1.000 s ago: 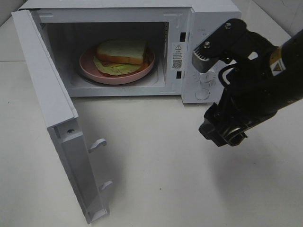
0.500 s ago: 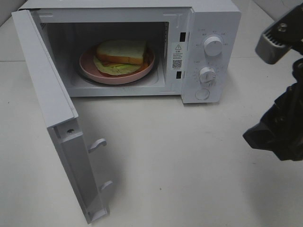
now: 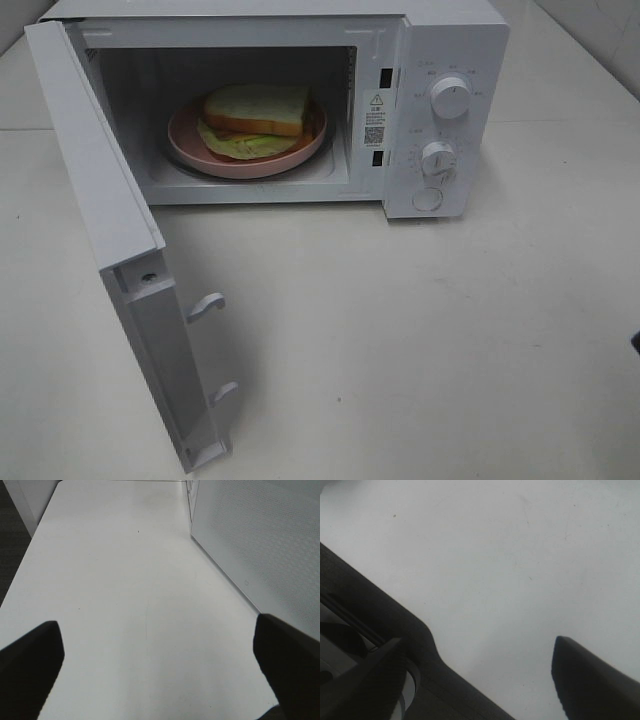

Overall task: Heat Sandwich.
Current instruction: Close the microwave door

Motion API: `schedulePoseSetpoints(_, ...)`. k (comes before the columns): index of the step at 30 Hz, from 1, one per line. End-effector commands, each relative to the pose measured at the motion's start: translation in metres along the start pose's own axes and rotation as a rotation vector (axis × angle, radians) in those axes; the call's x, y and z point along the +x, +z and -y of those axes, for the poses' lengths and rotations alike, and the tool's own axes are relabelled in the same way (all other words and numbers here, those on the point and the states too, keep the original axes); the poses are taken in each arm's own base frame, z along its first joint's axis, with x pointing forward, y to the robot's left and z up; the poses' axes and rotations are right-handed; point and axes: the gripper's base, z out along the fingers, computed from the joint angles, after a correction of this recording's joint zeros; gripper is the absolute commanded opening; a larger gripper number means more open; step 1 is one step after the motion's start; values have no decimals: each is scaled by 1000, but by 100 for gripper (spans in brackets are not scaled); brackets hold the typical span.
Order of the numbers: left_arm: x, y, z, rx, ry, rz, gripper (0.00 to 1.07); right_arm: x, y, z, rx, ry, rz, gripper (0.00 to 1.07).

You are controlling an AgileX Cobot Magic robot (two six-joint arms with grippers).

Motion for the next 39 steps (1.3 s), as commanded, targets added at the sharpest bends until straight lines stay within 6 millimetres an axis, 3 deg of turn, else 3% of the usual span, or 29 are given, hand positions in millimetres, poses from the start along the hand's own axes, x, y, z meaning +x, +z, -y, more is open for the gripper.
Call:
schedulePoseSetpoints(1,0,-2,0,4,-1,29,98,14,-13,1,2,32,27,76)
schedulePoseSetpoints(5,0,-2,0,4,-1,29,98,29,-20,5,26,83,63,76)
schedulePoseSetpoints(12,0,-2,0,4,-1,29,98,67,-15,9,111,232,99,76)
schedulePoseSetpoints(20,0,-2,0,4,-1,29,98,94,-17,8,221,378,192,76)
schedulePoseSetpoints(30,0,-2,0,4,-1,29,98,112,-35,0,391,503,401,76)
schedulePoseSetpoints(39,0,-2,0,4,-1,29,98,121,-27,-10,400,540,477,76)
